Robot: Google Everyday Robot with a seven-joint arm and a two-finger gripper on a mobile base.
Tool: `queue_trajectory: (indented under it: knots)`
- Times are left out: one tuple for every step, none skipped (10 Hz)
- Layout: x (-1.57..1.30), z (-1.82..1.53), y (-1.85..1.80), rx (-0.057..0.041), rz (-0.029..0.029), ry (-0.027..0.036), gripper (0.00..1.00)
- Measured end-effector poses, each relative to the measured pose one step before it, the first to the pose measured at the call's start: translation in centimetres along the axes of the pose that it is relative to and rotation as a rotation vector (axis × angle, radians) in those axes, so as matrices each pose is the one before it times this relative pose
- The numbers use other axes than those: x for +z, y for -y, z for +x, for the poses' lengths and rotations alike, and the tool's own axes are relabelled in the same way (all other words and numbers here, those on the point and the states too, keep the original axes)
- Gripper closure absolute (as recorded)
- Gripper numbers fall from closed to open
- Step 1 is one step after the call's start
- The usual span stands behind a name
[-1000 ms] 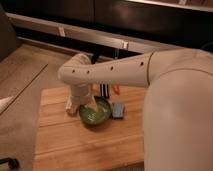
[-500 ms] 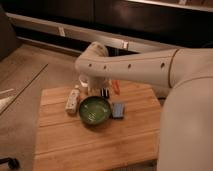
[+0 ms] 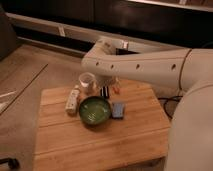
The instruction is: Drag the pepper across the table
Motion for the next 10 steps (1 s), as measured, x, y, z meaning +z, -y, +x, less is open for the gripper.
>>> queue_trajectory:
  knots:
    - [0.823,-0.845,0.312,0.00735,-0.00827,0.00894,0.35]
    - [0.412,-1.073,0.864,0.00154,-0.00195,0.01509,0.35]
    - [0.763,-1.857,1.836,-0.01665,0.00886,0.02487,0.35]
    - [0.62,-1.406,1.569,-0.02397,0.00137,0.01835,0.35]
    - [0.782,-0.829,1.145,-0.02074,-0.00375,0.0064,0.35]
    - [1.477,-0.97,1.888,-0.02207,-0.01974,0.00484,0.35]
    - [0.767,-0.439,1.018,0.00169,-0.02459,0.00727,0.35]
    - [0.997,-0.35,1.428,0.01165,-0.03716,0.01105,0.35]
    - [0.86,0.168,1.571,0.02902,-0.04303,0.00643,0.35]
    - [0.812,0.675,1.927,0.03999,-0.0304,-0.00272,0.35]
